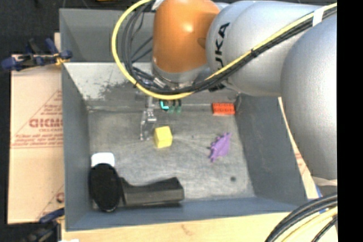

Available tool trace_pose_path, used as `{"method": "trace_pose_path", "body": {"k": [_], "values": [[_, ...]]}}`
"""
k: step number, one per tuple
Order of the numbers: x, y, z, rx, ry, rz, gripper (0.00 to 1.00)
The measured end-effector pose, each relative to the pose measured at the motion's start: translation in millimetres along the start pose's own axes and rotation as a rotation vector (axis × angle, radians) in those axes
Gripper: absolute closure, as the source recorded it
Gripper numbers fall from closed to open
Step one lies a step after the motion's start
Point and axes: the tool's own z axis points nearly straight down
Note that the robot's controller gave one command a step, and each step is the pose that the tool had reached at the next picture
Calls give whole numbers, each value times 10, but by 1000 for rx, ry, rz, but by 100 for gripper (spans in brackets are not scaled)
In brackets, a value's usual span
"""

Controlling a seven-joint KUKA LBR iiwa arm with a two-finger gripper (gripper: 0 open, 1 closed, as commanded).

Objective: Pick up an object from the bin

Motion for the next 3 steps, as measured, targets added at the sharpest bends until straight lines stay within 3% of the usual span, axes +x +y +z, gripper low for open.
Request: {"method": "trace_pose_path", "body": {"k": [1,2,3], "values": [[-17,-7,-51,-1,-8,3,0],[135,-475,176,-1,-11,-20,0],[69,-818,526,4,-10,-159,0]]}}
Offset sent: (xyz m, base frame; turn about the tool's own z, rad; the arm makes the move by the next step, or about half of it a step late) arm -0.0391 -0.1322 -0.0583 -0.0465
